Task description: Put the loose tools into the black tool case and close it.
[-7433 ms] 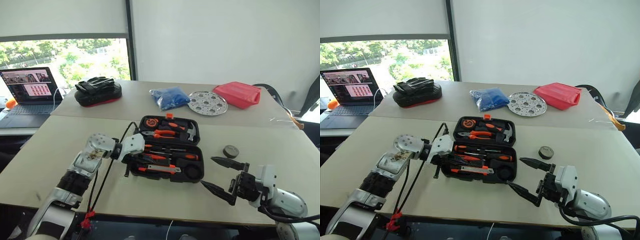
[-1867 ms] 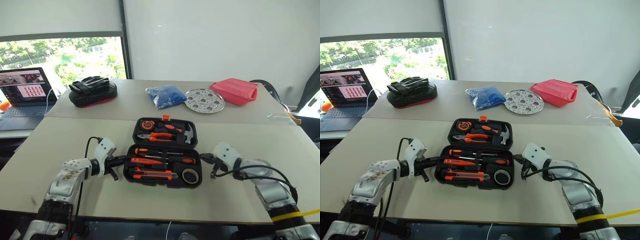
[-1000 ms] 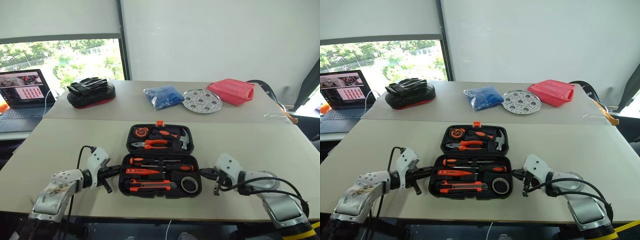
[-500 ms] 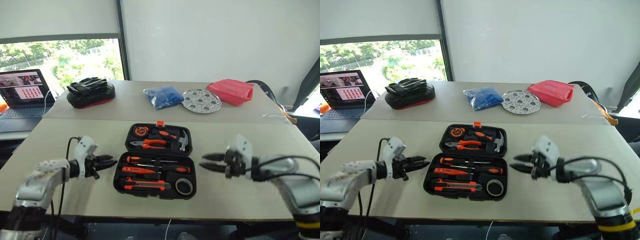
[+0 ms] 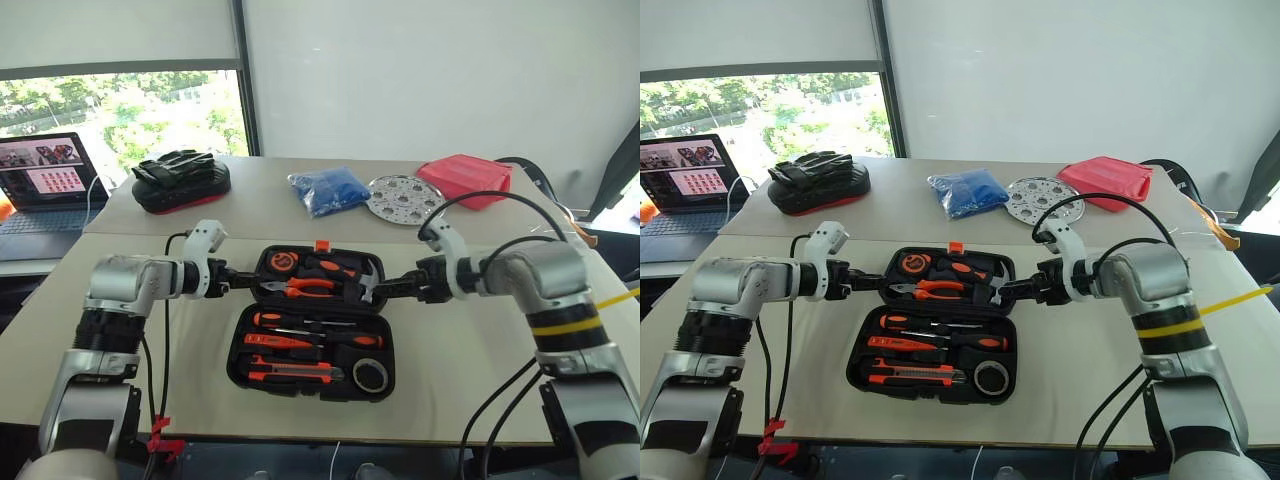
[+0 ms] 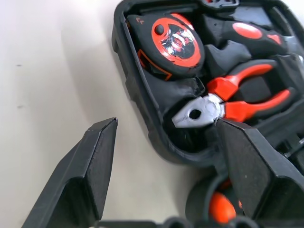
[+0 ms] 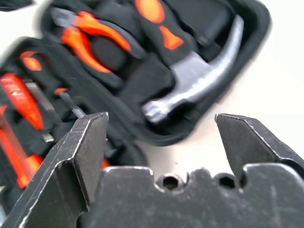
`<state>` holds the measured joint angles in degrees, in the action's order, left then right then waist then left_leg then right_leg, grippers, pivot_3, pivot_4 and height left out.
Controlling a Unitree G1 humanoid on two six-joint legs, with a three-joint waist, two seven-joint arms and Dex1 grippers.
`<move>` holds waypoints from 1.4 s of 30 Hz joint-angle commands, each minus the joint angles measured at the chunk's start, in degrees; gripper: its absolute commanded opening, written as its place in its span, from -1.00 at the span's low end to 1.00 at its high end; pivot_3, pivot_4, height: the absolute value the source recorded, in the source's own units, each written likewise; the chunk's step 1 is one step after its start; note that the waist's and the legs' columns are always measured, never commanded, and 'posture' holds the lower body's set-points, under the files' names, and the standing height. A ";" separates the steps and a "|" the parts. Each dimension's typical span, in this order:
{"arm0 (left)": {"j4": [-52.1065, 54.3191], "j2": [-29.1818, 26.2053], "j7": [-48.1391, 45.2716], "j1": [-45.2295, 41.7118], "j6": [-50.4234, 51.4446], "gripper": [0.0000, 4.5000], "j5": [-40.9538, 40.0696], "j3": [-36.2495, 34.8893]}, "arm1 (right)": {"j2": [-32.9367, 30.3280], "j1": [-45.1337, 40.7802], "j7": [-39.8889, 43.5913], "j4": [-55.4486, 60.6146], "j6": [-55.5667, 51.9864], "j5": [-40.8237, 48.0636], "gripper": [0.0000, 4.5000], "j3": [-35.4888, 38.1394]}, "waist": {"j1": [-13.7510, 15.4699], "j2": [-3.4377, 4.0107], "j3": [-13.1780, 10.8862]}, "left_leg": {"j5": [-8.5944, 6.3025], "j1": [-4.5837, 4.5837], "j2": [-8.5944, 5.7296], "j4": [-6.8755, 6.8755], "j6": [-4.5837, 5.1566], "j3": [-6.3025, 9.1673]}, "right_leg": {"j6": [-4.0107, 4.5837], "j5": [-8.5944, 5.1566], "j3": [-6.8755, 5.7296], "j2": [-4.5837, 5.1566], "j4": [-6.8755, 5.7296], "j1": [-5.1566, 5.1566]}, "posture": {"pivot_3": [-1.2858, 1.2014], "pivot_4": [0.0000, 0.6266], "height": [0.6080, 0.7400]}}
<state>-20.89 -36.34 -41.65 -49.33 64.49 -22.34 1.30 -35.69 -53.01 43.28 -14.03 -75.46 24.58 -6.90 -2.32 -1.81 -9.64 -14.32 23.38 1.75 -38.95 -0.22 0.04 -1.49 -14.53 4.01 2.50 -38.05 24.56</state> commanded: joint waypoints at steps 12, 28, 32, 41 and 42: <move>-5.11 2.96 1.77 -3.16 -0.73 0.58 4.26 1.93 | 4.24 -3.92 -4.85 -9.65 2.45 -6.09 0.42 -3.16 | -0.05 0.02 0.01 | 0.00 0.08 -0.04 -0.01 -0.01 -0.01 | -0.04 0.02 0.01 0.05 -0.01 0.08 | 0.03 -0.52 1.00; -2.91 3.35 1.73 -2.28 0.27 -0.99 4.21 0.89 | 3.97 -3.67 -5.44 -9.49 -0.95 -5.98 -1.00 -2.11 | 0.23 0.04 0.05 | 0.06 -0.36 -0.08 -0.05 -0.10 0.03 | -0.05 0.03 0.01 0.07 0.02 -0.32 | 0.03 -0.52 1.00; -0.52 3.46 0.63 0.40 -2.86 -0.99 2.62 -1.80 | 6.06 -0.14 -3.46 -3.94 7.64 -3.34 -1.00 2.91 | 0.09 0.04 0.05 | 0.06 -0.31 -0.07 -0.05 -0.10 0.04 | -0.05 0.03 0.00 0.07 0.03 -0.28 | 0.03 -0.52 1.00; 18.30 6.91 -13.40 22.04 -33.56 -0.99 -5.46 -13.38 | 5.26 23.04 6.17 15.54 52.43 -5.06 -1.00 9.27 | 0.02 0.04 0.05 | 0.04 -0.06 0.00 0.11 -0.13 0.04 | -0.06 0.05 0.02 0.11 0.00 -0.05 | 0.03 -0.52 1.00; 19.12 7.70 -14.53 23.94 -37.07 -0.99 -6.00 -14.40 | 5.94 24.87 6.54 15.60 57.98 -5.53 -1.00 9.97 | 0.10 0.04 0.05 | 0.01 -0.02 0.00 0.13 -0.17 0.03 | -0.08 0.06 0.01 0.15 0.03 -0.04 | 0.03 -0.52 1.00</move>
<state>-6.86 -30.07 -50.98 -25.90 35.91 -24.78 -11.82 -30.62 -28.07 46.50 -3.07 -30.29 18.64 1.09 -2.22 -1.77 -9.59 -14.32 23.38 1.78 -38.82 -0.41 0.05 -1.60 -14.45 4.02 2.69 -38.00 24.52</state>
